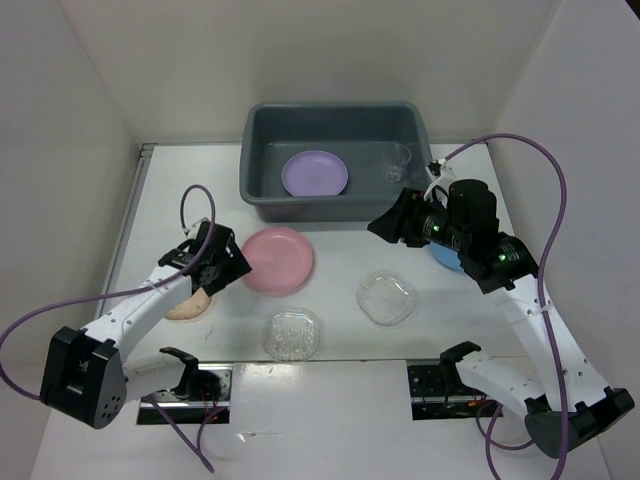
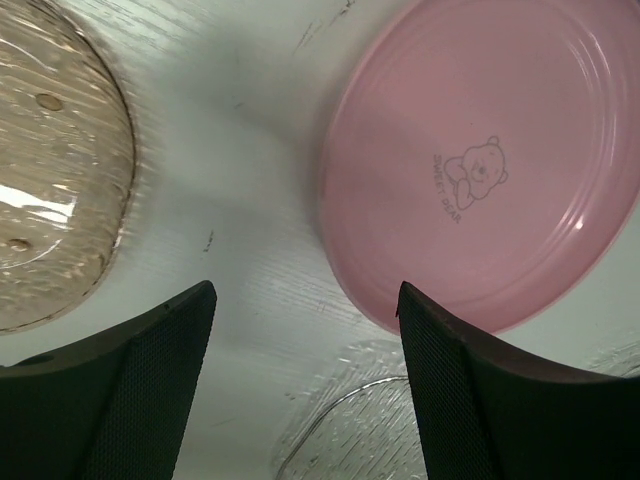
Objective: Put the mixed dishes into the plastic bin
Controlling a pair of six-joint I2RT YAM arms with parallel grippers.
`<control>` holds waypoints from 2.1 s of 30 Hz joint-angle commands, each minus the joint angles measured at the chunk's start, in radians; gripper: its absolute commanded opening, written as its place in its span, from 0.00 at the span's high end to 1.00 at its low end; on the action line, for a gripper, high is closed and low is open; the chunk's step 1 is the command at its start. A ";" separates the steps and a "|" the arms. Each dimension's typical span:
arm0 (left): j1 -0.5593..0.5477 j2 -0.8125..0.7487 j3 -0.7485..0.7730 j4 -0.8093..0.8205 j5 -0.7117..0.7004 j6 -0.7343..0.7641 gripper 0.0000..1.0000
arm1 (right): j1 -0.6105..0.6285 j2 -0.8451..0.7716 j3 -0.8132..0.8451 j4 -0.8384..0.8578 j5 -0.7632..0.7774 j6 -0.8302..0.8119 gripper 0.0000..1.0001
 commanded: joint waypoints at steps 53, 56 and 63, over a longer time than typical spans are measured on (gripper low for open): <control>0.001 0.184 -0.057 0.260 -0.013 -0.098 1.00 | 0.010 -0.006 0.007 -0.003 -0.024 -0.004 0.37; 0.001 0.118 -0.048 0.214 0.025 -0.089 1.00 | 0.010 -0.006 0.007 -0.003 -0.025 -0.004 0.37; 0.001 0.001 -0.025 0.125 0.088 -0.028 1.00 | 0.010 0.014 0.007 0.018 -0.035 -0.004 0.37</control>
